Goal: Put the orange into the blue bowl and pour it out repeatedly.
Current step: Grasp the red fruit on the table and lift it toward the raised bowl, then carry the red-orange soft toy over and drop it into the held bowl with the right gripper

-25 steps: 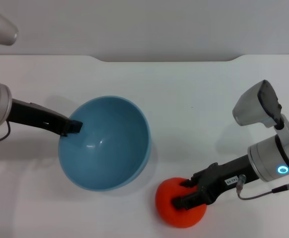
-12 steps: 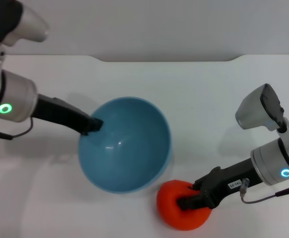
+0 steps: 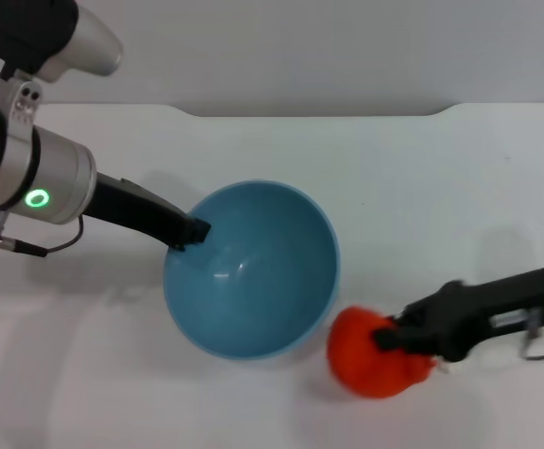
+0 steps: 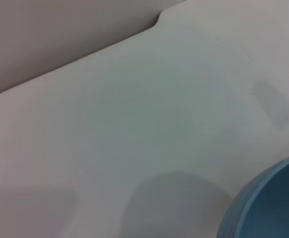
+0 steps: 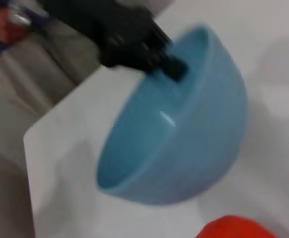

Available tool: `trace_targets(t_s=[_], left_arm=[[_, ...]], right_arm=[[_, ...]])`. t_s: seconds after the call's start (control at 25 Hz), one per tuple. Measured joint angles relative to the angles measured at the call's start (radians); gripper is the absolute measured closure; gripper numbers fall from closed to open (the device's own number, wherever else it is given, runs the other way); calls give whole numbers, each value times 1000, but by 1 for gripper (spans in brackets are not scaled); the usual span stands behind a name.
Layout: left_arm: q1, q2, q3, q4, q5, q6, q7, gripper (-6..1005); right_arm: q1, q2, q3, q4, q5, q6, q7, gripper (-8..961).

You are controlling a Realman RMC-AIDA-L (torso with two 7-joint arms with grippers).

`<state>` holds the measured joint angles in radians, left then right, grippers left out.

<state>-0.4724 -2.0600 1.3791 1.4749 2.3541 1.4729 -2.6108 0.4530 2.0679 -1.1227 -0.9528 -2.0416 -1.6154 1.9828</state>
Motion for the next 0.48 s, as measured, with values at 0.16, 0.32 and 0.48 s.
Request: trace_targets(t_s=[0.16,0.32,0.48], left_arm=[[-29,-1,47,-62,0,-14,-7,1001],[-90,-1,144,-160,1,-54,-32,1000],[-140,-4,211,-218,1,-79,-53,1001]], right_arm=[[-53,0,114,-208,8,-131,-3,816],[-59,0,195,-328,93,-228,0,876],[-58,0,209,-407,197,-271,-3,922]])
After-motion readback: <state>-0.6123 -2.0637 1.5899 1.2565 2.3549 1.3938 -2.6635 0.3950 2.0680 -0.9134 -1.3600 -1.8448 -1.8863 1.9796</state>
